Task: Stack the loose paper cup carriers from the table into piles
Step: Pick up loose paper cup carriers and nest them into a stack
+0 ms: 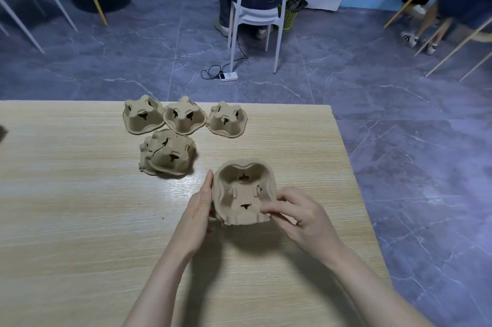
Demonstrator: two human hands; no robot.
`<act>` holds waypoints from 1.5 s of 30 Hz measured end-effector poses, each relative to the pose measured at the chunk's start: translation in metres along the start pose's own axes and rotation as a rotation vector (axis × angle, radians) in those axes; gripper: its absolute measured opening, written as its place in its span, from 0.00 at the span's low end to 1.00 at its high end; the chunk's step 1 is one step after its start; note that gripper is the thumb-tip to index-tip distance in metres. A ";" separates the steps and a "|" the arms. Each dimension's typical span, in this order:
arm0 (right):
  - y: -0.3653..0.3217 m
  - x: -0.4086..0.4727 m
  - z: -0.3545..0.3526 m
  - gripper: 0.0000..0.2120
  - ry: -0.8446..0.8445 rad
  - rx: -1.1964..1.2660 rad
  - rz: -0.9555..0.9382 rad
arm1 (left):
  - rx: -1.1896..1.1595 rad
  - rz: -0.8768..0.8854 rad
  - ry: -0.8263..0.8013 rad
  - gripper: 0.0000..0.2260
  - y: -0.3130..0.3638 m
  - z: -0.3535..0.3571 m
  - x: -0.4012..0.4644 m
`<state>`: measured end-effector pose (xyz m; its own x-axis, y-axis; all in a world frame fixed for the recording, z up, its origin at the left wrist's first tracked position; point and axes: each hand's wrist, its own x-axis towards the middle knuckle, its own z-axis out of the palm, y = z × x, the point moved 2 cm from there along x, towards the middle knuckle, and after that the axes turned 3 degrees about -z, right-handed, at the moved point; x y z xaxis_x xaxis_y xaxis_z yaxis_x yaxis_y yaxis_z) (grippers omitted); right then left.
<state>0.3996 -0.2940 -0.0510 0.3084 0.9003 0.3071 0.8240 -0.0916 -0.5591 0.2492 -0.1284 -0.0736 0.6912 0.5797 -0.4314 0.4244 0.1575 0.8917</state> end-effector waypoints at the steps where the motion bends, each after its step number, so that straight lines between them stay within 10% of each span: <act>1: 0.000 -0.001 0.001 0.08 -0.010 0.016 0.011 | -0.001 0.024 0.004 0.24 0.002 0.001 -0.001; 21: 0.002 0.009 0.011 0.16 -0.066 0.142 0.221 | -0.023 -0.004 0.020 0.26 -0.008 0.001 0.005; 36: -0.015 0.019 0.034 0.28 -0.063 0.767 0.836 | 0.043 0.019 0.153 0.28 -0.023 -0.013 -0.008; 45: -0.076 0.042 0.076 0.25 -0.122 0.869 0.785 | -0.021 -0.010 0.268 0.28 -0.046 -0.081 -0.033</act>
<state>0.3140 -0.2168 -0.0542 0.5009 0.7653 -0.4041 -0.1864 -0.3606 -0.9139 0.1592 -0.0900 -0.0893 0.5062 0.7688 -0.3907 0.4164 0.1788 0.8914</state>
